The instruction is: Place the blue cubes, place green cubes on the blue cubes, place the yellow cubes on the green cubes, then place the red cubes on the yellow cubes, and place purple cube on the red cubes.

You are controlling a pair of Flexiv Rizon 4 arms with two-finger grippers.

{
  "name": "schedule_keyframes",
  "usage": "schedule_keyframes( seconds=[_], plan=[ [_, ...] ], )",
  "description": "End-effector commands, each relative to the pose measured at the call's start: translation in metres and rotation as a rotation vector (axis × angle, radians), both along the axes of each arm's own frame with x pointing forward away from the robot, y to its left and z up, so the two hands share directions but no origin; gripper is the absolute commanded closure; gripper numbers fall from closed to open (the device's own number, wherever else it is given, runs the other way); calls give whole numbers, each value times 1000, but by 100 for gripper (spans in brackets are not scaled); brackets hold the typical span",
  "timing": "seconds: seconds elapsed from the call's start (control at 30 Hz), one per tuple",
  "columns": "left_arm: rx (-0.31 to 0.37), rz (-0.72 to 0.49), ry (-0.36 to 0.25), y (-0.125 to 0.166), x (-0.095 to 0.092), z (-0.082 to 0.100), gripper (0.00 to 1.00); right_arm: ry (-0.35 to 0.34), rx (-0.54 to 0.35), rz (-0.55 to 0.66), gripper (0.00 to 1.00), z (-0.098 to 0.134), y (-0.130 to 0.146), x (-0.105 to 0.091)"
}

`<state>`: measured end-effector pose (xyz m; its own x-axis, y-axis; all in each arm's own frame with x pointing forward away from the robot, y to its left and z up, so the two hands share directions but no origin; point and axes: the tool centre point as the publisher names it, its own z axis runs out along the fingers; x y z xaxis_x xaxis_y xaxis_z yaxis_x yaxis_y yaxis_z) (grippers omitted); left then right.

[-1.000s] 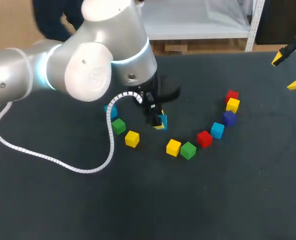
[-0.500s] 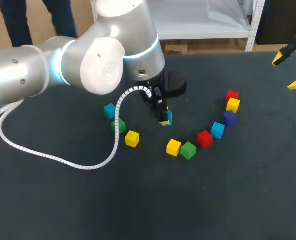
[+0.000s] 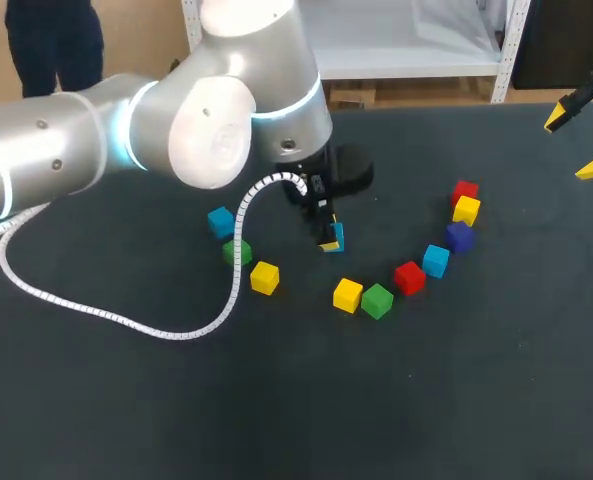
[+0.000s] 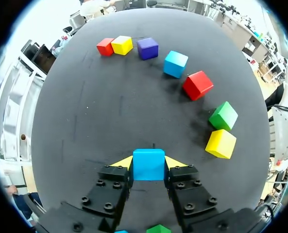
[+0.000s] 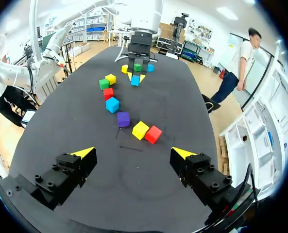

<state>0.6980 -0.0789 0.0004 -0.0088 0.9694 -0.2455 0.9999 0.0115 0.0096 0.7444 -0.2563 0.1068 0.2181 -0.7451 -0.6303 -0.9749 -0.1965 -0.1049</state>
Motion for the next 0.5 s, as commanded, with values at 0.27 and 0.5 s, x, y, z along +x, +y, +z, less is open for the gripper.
schedule_keyframes(
  seconds=[0.27, 0.5],
  plan=[
    [3, -9, 6, -2, 6, -4, 100, -3, 0, -2, 0, 0, 0, -1],
    [7, -10, 7, -1, 6, -5, 100, -3, 0, -2, 0, 0, 0, -1]
  ],
)
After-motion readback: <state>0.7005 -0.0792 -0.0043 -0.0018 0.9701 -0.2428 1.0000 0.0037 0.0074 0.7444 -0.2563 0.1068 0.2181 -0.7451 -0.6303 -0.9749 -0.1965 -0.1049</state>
